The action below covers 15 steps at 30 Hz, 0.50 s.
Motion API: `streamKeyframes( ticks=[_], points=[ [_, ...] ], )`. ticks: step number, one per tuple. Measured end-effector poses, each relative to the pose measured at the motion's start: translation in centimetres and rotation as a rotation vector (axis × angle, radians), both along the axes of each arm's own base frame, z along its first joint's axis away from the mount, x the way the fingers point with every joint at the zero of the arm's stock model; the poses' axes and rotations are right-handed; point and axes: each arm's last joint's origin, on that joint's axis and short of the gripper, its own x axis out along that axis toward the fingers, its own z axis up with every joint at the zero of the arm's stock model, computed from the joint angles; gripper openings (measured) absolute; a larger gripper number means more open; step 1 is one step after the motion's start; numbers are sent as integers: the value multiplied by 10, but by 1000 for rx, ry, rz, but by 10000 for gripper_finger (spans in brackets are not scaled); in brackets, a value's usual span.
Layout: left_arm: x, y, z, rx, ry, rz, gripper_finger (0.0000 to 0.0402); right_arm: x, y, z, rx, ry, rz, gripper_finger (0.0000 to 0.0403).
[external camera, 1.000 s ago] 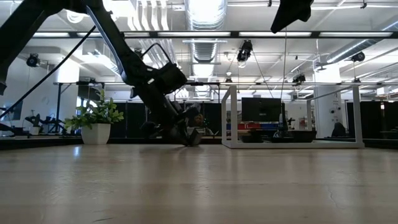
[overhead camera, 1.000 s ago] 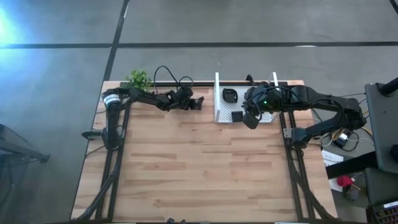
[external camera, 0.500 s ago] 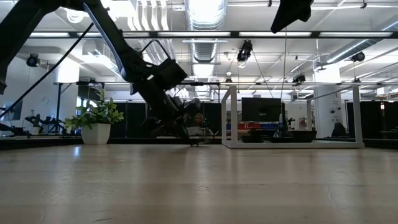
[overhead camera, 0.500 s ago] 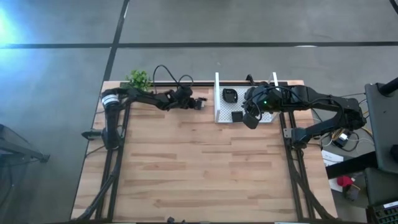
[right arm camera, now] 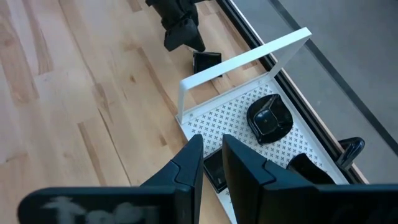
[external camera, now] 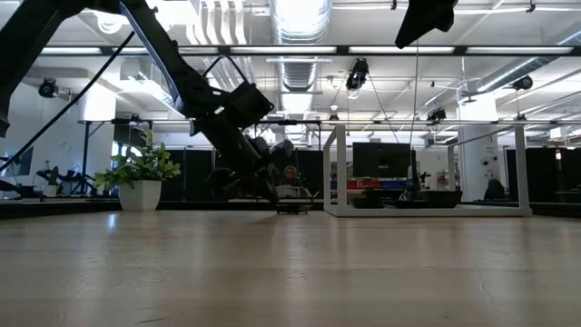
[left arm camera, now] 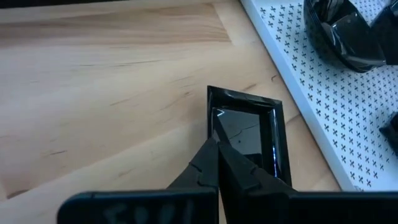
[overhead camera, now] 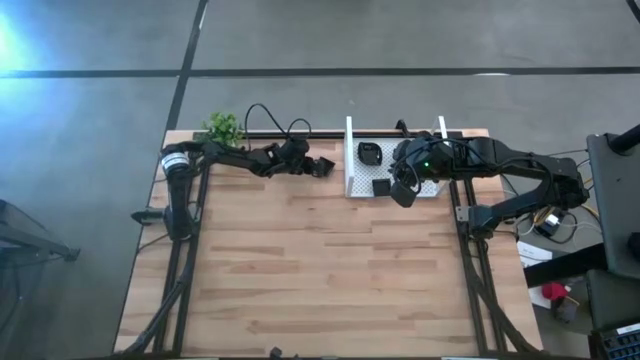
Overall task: Pick & Place Mini shaped plates
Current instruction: Stack the square plate on top of the other square plates on the shelf
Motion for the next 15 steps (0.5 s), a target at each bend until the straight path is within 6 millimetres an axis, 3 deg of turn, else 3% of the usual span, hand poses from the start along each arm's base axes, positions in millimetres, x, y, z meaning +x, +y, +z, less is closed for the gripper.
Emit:
streamKeyframes(
  ticks=[10,15],
  points=[
    [0,0,0,8,8,-10,1,0,0,0,0,0,0,57],
    [-1,0,-1,10,15,-15,32,0,0,0,0,-1,0,57]
  ],
)
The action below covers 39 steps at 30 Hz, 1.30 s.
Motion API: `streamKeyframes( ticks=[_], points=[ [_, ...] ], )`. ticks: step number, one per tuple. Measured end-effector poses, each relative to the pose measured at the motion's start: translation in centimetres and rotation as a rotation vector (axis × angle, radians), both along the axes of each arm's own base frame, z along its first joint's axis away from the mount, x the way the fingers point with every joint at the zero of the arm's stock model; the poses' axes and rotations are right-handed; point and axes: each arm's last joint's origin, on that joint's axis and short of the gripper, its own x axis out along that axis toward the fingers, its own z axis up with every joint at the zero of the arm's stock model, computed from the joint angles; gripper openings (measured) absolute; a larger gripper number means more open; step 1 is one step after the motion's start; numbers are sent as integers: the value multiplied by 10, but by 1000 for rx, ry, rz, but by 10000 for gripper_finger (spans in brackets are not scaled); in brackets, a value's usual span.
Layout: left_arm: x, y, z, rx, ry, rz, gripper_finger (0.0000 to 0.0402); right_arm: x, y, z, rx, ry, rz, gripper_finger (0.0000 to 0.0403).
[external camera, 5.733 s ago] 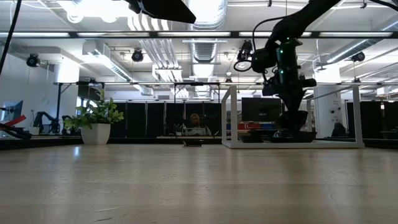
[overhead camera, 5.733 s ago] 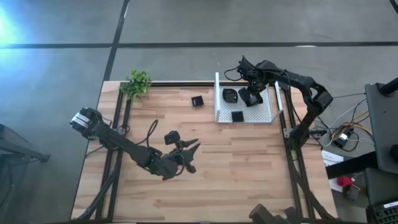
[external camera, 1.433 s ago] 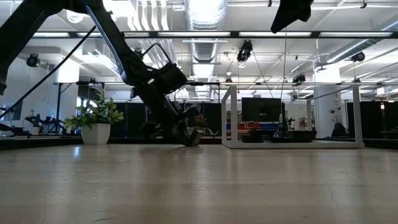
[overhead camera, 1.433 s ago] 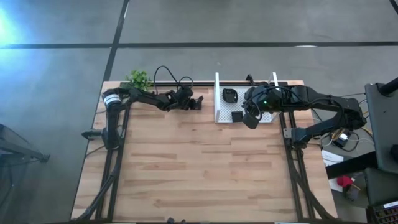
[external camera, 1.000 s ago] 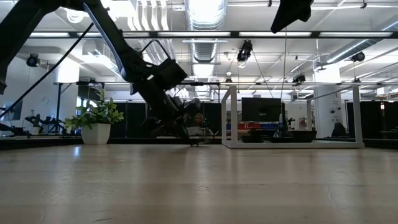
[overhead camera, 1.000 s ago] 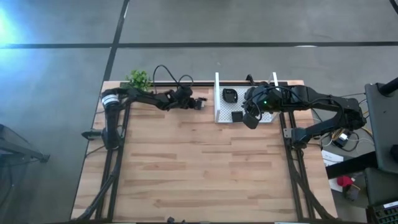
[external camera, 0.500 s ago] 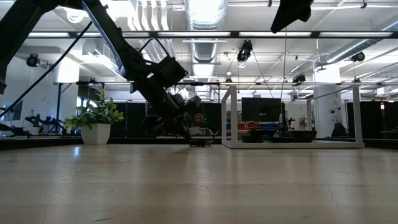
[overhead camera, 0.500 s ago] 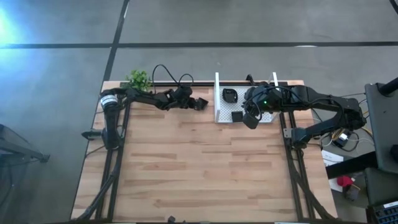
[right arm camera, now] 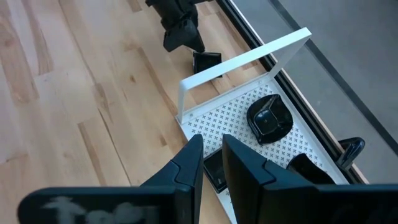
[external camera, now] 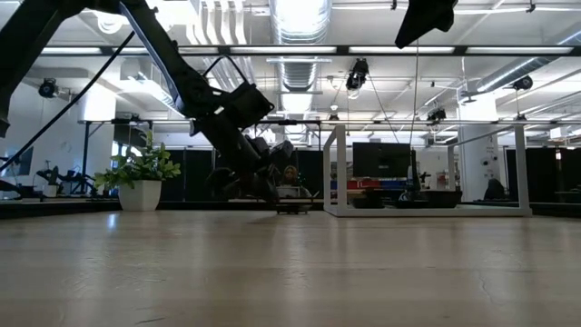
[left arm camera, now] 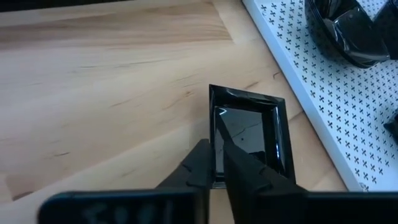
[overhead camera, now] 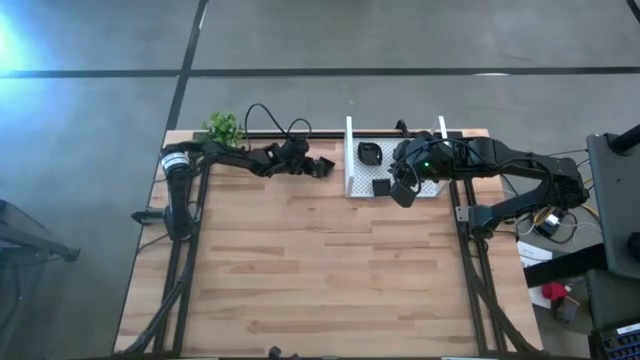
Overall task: Pick & Place Mini shaped plates
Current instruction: Stack the square plate on top of the other square plates on the shelf
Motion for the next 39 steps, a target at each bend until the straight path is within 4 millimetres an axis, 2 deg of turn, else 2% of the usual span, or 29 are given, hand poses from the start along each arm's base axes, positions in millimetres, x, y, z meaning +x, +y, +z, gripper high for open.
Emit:
streamKeyframes(
  ticks=[7,21,25,30,36,39],
  points=[
    [0,0,0,6,2,14,82,0,0,0,0,-1,0,57],
    [3,-2,-11,-20,21,-8,85,0,0,0,0,-1,0,57],
    [3,-2,-11,-20,22,-9,65,0,0,0,0,-1,0,57],
    [3,-2,-11,-9,27,-21,9,0,0,0,0,-1,0,57],
    [3,-2,-9,11,35,-40,2,0,0,0,0,-1,0,57],
    [2,-3,0,42,26,-50,1,0,0,0,0,-1,0,57]
  ],
)
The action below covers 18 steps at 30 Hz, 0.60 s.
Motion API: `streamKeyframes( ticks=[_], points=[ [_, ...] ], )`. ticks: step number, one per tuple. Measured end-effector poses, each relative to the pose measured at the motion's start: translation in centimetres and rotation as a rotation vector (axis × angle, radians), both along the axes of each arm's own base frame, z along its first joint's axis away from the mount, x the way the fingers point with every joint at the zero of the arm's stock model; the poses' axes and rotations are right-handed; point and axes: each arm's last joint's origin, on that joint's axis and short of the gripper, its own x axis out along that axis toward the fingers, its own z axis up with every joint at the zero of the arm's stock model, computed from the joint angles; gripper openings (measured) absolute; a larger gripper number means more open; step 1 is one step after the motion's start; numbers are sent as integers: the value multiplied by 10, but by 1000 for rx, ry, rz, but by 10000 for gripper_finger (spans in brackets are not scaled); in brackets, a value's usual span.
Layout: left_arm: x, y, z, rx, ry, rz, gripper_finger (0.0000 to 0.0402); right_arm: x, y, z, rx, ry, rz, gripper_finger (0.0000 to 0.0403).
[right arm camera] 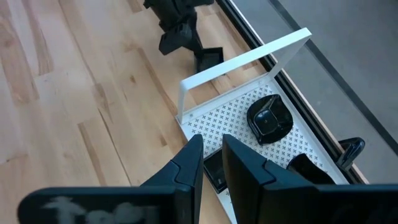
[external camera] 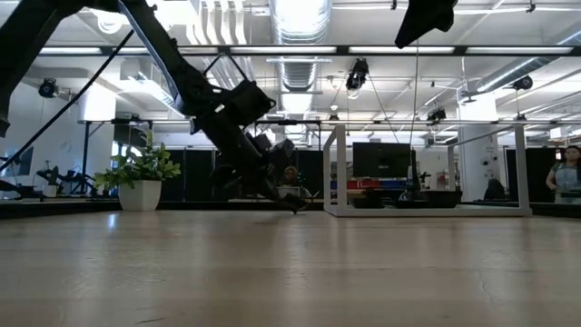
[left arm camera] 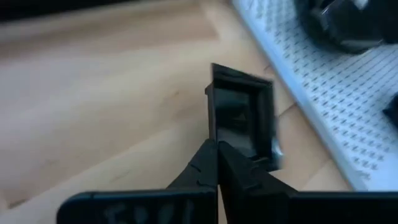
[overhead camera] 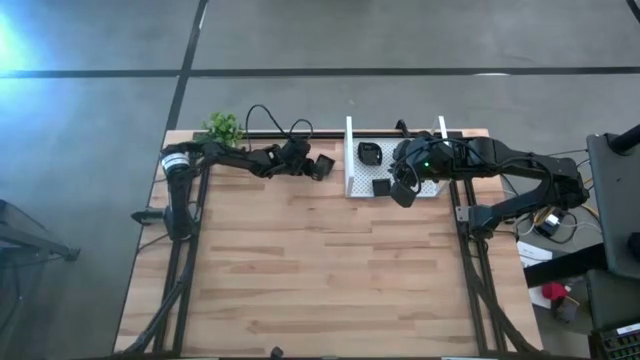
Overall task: Pick & Place Mini shaped plates
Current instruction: Stack the square plate on top of the other square plates on the shelf
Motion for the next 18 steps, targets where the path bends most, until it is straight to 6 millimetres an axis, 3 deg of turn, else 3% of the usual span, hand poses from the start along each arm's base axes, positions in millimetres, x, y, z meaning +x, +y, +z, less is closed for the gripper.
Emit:
streamKeyframes(
  ticks=[4,8,18],
  points=[
    [0,-7,18,42,-17,-26,0,0,0,0,0,0,1,57],
    [-1,-29,44,146,19,-34,0,0,2,0,-2,0,11,57],
    [-14,-121,119,466,36,-61,0,8,23,2,-91,-21,212,57]
  ],
)
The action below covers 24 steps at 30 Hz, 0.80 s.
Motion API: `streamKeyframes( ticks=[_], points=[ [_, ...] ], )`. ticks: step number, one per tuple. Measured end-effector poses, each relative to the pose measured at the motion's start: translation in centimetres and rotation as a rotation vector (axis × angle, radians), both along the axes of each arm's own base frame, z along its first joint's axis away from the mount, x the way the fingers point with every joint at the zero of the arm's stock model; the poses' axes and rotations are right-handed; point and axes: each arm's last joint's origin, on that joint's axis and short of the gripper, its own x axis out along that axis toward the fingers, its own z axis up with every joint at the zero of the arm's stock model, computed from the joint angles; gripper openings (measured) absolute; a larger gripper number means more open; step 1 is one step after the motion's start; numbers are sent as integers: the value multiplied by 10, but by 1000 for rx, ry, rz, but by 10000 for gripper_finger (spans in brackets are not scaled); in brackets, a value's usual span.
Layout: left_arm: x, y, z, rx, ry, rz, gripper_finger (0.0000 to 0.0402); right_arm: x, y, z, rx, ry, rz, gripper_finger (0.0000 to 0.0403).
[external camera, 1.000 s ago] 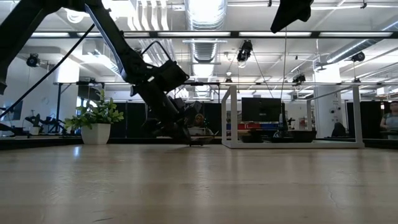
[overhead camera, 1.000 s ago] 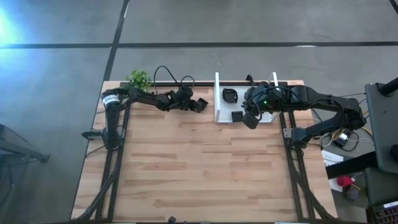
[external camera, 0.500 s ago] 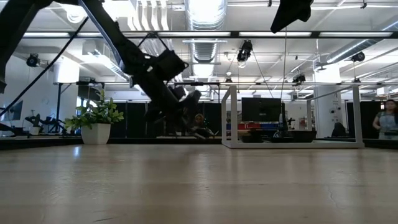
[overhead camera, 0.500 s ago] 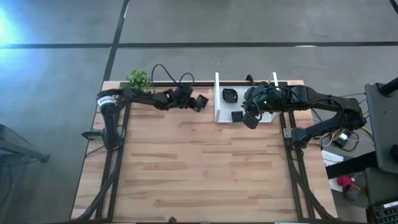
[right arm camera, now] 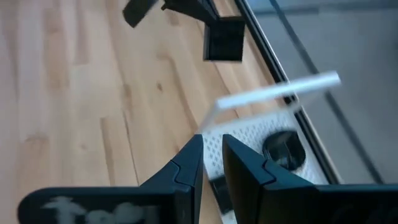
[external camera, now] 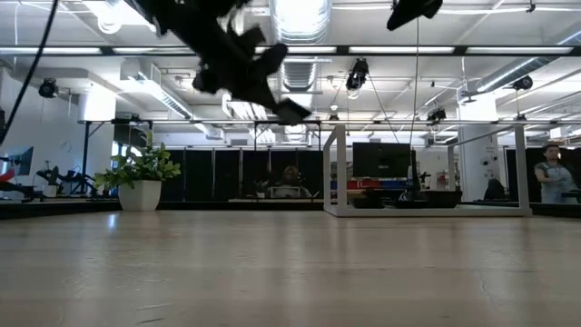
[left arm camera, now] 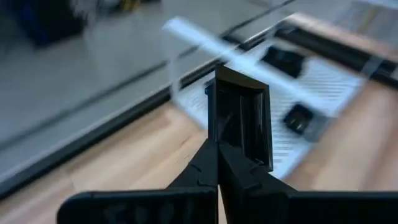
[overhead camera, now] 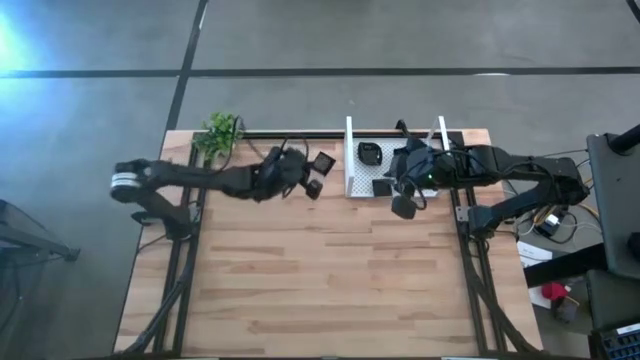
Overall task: Pick & Place Mini shaped plates
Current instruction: Stack the square plate on top of the other square plates on the shelf
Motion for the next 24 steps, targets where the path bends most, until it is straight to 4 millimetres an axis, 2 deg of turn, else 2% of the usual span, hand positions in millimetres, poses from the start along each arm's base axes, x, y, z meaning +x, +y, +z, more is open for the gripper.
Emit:
streamKeyframes(
  ticks=[2,6,10,16,24],
  points=[
    [-2,-21,11,64,-3,-47,0,3,6,0,-45,-5,75,57],
    [-1,-60,19,210,12,-100,0,8,19,-5,-136,-11,218,57],
    [3,-89,24,309,-14,-145,0,15,29,-11,-183,-60,297,57],
    [12,-107,21,394,-26,-199,0,20,38,-19,-163,-105,322,57],
    [26,-114,12,466,-42,-229,0,26,39,-25,-168,-113,323,57]
  ],
)
